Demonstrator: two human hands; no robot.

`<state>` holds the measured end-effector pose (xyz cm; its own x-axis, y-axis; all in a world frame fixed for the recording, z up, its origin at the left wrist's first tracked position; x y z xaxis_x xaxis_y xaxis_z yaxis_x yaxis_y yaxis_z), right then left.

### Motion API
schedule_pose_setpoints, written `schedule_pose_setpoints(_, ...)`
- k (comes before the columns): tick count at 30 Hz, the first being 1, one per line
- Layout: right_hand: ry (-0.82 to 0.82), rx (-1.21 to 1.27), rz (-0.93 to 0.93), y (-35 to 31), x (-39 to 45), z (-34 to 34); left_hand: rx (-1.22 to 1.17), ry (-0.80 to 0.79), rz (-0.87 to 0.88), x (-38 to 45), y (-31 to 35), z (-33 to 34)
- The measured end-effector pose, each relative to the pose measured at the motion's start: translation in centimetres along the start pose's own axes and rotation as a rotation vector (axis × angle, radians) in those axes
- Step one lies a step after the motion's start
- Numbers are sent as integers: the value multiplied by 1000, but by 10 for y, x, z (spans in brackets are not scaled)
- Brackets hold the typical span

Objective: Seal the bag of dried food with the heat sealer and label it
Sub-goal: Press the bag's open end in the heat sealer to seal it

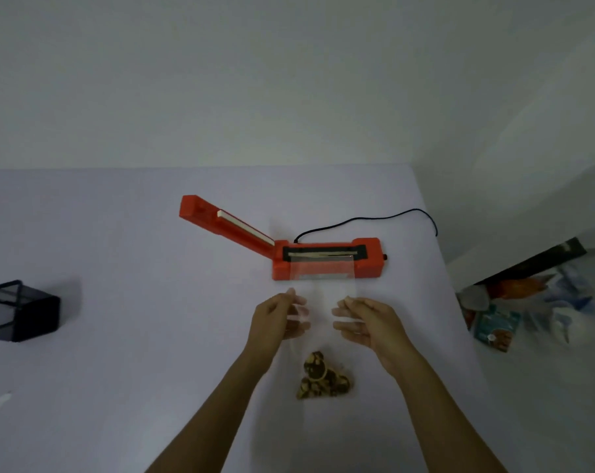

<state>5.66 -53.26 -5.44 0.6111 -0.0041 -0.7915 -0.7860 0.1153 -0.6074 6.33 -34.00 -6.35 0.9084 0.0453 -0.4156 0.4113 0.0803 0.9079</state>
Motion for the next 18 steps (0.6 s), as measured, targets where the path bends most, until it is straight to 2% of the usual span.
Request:
schedule_pose_setpoints(10, 4, 25, 8, -13, 28, -6, 140, 163, 47, 32, 3, 2)
schedule_pose_setpoints(18, 51, 34, 11, -20, 48, -5, 222, 201, 42, 48, 3, 3)
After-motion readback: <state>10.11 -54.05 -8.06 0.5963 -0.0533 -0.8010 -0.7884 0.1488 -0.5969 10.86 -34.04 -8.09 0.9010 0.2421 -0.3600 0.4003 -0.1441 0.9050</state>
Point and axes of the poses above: each hand's wrist, its own x-axis towards the middle knuckle, its own z-axis out of the palm, y = z × x, the point moved 8 cm from there along x, towards the middle knuckle, and after that the axes turned 10 degrees about z, right-handed, at the moved point
